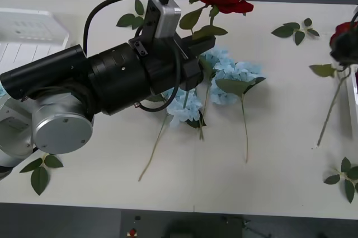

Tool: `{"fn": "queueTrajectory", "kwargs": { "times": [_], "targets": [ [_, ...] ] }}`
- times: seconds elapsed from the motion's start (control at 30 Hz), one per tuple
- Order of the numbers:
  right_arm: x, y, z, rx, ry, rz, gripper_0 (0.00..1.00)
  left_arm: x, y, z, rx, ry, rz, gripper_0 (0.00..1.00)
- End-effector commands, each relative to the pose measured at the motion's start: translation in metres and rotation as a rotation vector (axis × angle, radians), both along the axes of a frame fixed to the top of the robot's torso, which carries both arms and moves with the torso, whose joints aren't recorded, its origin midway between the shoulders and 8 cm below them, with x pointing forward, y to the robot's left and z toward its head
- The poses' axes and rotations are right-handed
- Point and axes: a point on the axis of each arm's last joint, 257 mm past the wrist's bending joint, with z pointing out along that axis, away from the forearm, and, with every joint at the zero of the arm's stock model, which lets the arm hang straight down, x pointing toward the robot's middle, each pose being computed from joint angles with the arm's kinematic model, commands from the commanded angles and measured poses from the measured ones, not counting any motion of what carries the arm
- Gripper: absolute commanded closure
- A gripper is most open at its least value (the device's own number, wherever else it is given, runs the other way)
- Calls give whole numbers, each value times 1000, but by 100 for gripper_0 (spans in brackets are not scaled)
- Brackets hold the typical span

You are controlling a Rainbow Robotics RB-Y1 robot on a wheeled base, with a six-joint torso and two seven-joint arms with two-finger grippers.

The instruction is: Put the red flowers into the right box and the blue flowers into the left box

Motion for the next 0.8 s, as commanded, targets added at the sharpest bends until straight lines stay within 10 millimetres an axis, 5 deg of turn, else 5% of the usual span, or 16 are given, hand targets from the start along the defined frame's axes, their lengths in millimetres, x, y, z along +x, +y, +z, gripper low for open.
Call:
{"fn": "queueTrajectory", "kwargs": {
  "times": [0.03,0.27,0.4,0.6,0.8],
  "targets": [
    [11,-49,62,-162,-41,29,100,-5,-5,15,-32,-28,-13,100],
    [12,-167,87,-439,19,21,100,-2,-6,15,-43,-21,-10,100],
    [10,-217,78,-531,36,6,100,-2,-6,15,-43,-21,-10,100],
    [9,-268,41,-633,46,-9,100,-2,-6,15,-43,-21,-10,100],
    [6,-293,-5,-650,32,-32,100,-2,-6,15,-43,-21,-10,100]
  ]
}}
